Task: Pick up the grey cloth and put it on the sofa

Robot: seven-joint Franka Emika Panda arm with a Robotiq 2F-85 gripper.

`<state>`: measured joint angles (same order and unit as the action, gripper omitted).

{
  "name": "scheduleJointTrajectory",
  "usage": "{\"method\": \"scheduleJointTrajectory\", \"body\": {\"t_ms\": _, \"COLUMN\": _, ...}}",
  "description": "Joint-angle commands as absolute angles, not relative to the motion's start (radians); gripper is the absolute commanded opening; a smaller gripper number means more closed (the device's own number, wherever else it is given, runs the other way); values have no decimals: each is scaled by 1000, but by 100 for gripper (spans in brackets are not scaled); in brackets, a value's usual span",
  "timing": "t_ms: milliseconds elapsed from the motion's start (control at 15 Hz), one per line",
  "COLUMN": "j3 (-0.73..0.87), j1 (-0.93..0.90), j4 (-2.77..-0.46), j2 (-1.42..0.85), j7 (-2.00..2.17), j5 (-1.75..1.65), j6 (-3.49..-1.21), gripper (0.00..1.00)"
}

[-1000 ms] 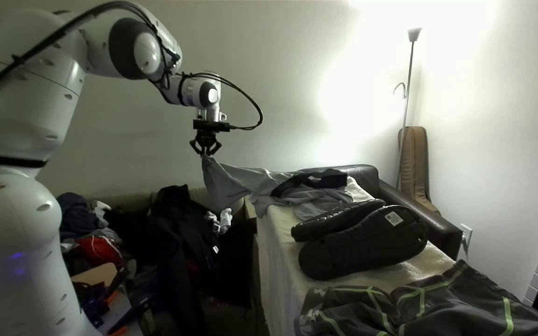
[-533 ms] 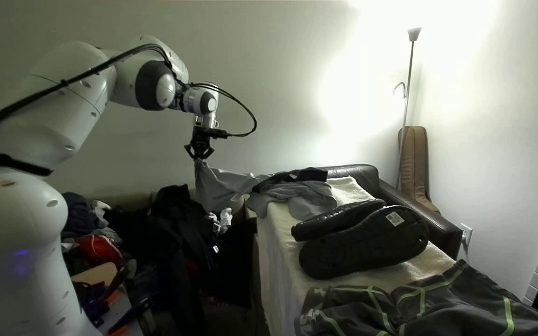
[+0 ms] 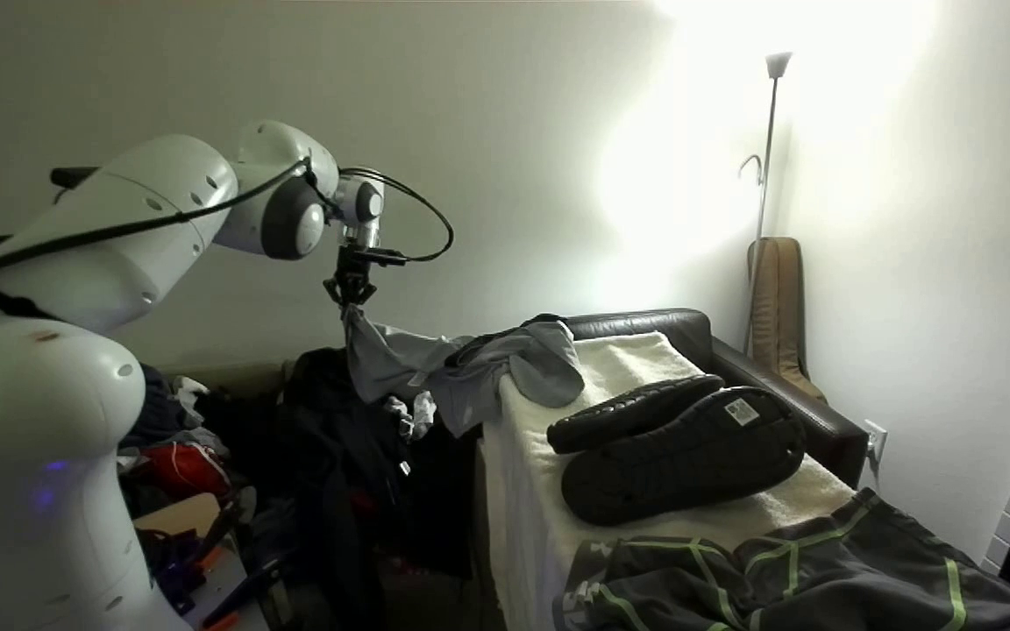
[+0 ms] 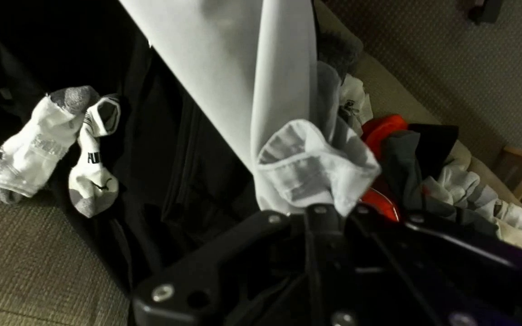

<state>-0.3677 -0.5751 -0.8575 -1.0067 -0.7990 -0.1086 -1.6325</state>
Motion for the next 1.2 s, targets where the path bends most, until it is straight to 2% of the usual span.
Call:
{"method": "scheduleJointTrajectory", "body": {"t_ms": 0, "j3": -363, "j1": -647, "j4": -668, "j2": -1118, "j7": -867, "j5": -146, "j6": -1545, "gripper": 2}}
{"method": "scheduleJointTrajectory", "body": {"t_ms": 800, "j3": -245, "j1": -770, "j4": -424, "j2": -1231, "j7": -958, "j5": -101, "j6": -1414, "gripper": 2}}
{"method": "scheduleJointTrajectory", "body": {"t_ms": 1133, "j3": -201, "j1": -797, "j4": -330, "j2": -1249, "j7": -1015, "j5": -112, "j6": -1435, "gripper": 2}}
